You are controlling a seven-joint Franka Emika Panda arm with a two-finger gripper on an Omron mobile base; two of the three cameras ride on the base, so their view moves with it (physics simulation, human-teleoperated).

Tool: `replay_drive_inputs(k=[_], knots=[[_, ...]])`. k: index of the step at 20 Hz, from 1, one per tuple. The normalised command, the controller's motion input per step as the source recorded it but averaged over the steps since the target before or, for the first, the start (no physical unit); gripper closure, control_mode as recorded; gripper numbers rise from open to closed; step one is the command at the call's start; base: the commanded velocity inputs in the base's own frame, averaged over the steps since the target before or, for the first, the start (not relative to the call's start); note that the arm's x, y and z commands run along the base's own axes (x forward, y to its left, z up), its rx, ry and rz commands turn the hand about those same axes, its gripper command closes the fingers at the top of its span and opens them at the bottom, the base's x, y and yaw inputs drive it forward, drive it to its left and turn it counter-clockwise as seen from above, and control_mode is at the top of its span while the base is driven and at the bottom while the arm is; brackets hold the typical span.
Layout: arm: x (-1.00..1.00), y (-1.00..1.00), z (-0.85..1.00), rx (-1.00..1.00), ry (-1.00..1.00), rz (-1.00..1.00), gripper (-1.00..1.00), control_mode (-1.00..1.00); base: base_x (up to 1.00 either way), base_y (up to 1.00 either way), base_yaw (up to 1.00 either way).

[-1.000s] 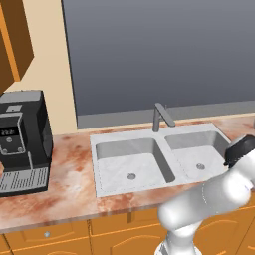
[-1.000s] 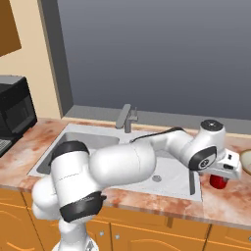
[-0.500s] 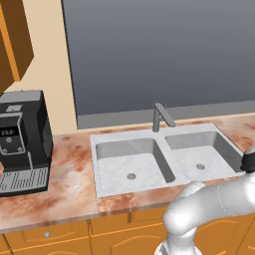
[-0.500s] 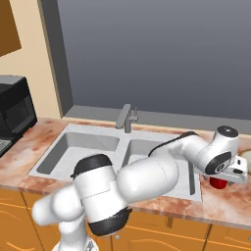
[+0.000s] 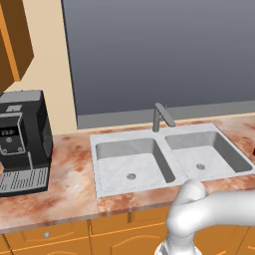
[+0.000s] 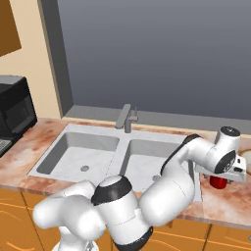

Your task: Pick the mug and place it in the sink. Pick the bowl and place it in the open cabinet and then close the cabinet.

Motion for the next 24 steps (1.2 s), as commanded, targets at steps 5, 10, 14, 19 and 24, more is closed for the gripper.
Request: replay_drive_inputs(k=[5, 10, 14, 19, 24], knots=[[0.11, -0.07, -0.41, 0.01, 0.00, 0.02, -1.00, -1.00, 0.00, 0.00, 0.00], [0.10, -0.25, -0.24, 0.00, 0.00, 0.05, -1.00, -1.00, 0.00, 0.00, 0.00], [0.15, -0.22, -0.26, 0.00, 0.00, 0.07, -1.00, -1.00, 0.00, 0.00, 0.00], [0.24, -0.04, -0.32, 0.00, 0.00, 0.08, -1.00, -1.00, 0.00, 0.00, 0.00], [0.07, 0.00, -0.25, 0.00, 0.00, 0.07, 1.00, -1.00, 0.00, 0.00, 0.00]])
